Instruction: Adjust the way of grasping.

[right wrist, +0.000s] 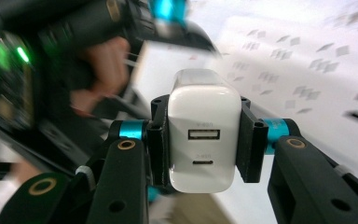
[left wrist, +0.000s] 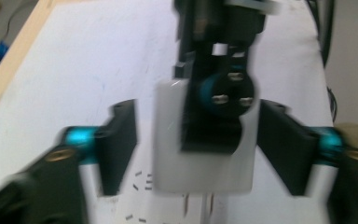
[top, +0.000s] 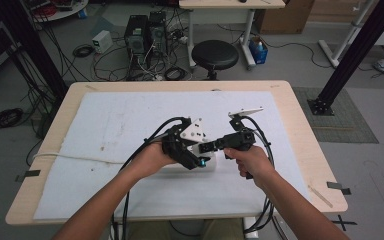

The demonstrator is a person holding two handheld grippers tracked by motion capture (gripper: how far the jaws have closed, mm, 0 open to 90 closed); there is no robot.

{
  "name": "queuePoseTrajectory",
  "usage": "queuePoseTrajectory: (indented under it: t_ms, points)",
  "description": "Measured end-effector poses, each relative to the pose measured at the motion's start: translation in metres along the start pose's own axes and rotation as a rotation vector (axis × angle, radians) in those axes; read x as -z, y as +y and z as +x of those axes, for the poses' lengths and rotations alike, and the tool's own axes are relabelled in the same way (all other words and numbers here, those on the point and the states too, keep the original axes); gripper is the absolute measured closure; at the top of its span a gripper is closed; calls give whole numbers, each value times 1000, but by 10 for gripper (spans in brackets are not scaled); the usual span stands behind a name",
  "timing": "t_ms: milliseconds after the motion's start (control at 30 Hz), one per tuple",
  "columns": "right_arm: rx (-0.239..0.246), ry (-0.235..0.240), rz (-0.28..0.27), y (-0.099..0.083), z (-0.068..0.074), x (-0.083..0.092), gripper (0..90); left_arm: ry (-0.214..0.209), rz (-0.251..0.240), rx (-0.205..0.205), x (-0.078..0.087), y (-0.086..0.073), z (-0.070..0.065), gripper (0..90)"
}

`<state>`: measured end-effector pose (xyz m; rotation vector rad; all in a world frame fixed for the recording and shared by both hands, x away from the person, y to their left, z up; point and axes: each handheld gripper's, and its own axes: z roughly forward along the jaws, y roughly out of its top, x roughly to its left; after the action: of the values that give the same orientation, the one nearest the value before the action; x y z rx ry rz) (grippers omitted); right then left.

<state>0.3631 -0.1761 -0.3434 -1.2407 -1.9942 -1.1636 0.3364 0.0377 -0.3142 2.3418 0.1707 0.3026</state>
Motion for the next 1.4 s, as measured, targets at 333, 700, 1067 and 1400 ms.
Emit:
queuePoseTrajectory:
  t_ms: [333,700,1067,1400]
  points:
    - [232,-228,11,-2,-2,25,621,-26,139,120,19,-34,20,203]
    - [455,-464,106,-1,-1,51,621,-60,293,242,69,-77,48,203]
    - [638,-721,277,5,19,91,621,29,409,298,113,-116,71,203]
    - [703,-810,380,8,21,104,620,64,456,365,125,-136,75,203]
